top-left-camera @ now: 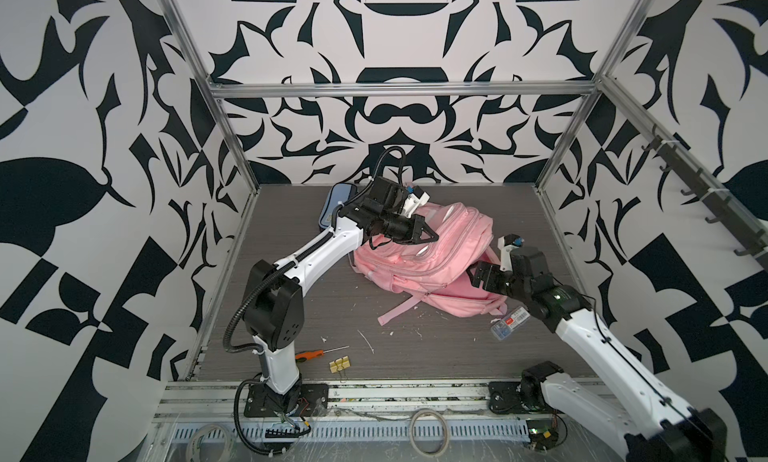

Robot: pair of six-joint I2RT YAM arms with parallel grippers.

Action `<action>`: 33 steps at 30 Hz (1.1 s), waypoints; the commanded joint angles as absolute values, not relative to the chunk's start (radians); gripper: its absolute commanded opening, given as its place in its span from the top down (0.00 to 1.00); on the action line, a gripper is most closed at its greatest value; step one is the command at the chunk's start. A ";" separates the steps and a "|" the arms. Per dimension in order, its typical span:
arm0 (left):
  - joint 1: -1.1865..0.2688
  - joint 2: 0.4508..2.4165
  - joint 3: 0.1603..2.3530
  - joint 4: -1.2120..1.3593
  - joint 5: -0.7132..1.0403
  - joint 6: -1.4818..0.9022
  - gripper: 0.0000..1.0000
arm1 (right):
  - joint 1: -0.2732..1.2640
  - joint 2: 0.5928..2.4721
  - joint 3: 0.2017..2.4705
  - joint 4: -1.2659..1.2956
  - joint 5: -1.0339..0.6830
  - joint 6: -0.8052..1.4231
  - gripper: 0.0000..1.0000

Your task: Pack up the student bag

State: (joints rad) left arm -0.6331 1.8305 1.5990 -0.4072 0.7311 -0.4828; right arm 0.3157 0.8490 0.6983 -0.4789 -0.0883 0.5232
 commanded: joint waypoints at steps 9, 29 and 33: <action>-0.641 1.946 1.630 -0.381 0.682 -0.516 0.58 | 0.320 0.662 0.680 -0.636 -0.139 0.422 0.12; -0.425 1.359 0.788 -0.416 0.624 -0.706 0.00 | 0.561 1.034 0.791 -0.387 -0.139 0.355 0.13; -0.395 1.392 0.712 -0.221 0.608 -0.829 0.05 | 0.578 1.076 0.817 -0.375 -0.132 0.339 0.13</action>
State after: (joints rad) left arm -0.4080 1.3701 0.7334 -0.3866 0.6128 -0.7277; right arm 0.5678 1.0706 0.7658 -0.4282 -0.1516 0.3622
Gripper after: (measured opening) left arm 0.953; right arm 0.873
